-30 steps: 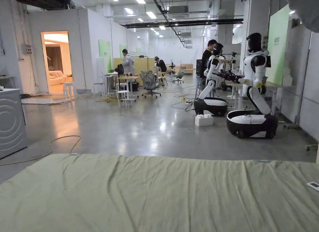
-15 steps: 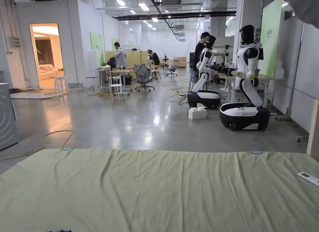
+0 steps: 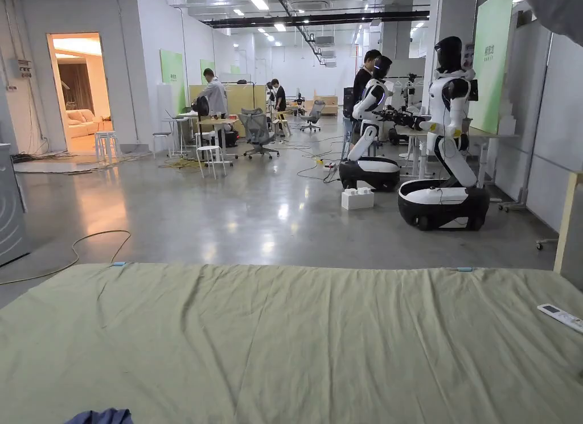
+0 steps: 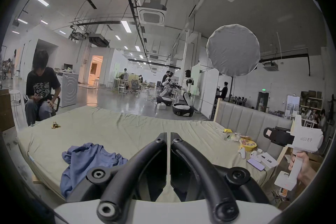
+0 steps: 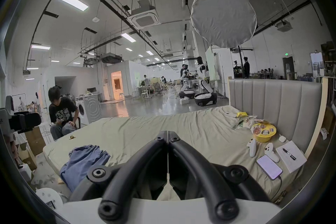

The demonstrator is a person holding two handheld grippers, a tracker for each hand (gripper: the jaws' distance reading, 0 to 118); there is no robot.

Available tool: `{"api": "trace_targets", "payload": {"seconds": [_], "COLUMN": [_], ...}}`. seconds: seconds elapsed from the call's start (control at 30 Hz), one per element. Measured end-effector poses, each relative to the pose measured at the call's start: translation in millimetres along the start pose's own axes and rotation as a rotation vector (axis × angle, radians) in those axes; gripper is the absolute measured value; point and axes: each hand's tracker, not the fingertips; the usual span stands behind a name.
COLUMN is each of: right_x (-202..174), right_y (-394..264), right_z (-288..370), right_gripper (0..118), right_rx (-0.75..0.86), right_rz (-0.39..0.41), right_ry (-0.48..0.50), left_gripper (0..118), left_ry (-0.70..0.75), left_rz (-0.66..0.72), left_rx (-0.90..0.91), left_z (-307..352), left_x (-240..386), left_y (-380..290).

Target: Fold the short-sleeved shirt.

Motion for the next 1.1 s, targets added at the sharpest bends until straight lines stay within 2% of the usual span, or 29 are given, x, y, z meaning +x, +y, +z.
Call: {"api": "trace_targets", "payload": {"seconds": [0.4,0.5,0.57,0.7,0.77,0.8,0.83,0.87,0.9,1.0,1.1], "right_x": [-3.3,-4.5,-3.8,-2.1,-1.8,-2.2,-2.7,-3.5,-4.6,-5.2,-6.3], "right_y": [-2.6,-7.5,-13.6,-30.9,-40.4,-43.9,-47.0,-50.3,-53.2,-62.5,-67.1], "right_z": [-6.0,-7.5,-10.5,-23.8,-31.8,-35.5,-39.7,-43.7,-47.0,-54.0,-58.3], "right_gripper": [1,1,1,1,1,1,1,1,1,1,1], "right_rx": [-0.016,-0.039,-0.067,-0.146,-0.179,-0.200,-0.214,-0.228,-0.236,-0.279,-0.311], "right_rz": [0.005,-0.009,-0.027,-0.064,-0.095,-0.109,-0.122,-0.130,-0.132,-0.116,-0.093], "right_ry": [0.018,0.021,0.022,0.020,0.015,0.014,0.020,0.023,0.023,0.023,0.023], "left_gripper": [2,17,18,25,36,49,71,82,88,90,90], "left_ry": [0.036,0.082,0.148,0.212,0.208,0.214,0.222,0.224,0.231,0.255,0.277], "left_rz": [0.006,0.089,0.117,0.019,0.052,0.078,0.120,0.147,0.169,0.163,0.059], "left_rx": [-0.021,-0.047,-0.106,-0.219,-0.266,-0.303,-0.335,-0.401,-0.432,-0.519,-0.628], "left_z": [-3.4,-8.2,-16.4,-41.8,-62.4,-74.7,-89.6,-106.0,-121.0,-168.0,-221.9], "left_x": [-19.5,-46.3,-67.5,-96.1,-119.5,-129.8,-142.5,-156.7,-167.4,-190.7,-210.9], "left_y": [-0.9,-7.4,-12.3,-26.3,-38.7,-45.8,-56.1,-69.7,-84.5,-122.9,-151.0]}}
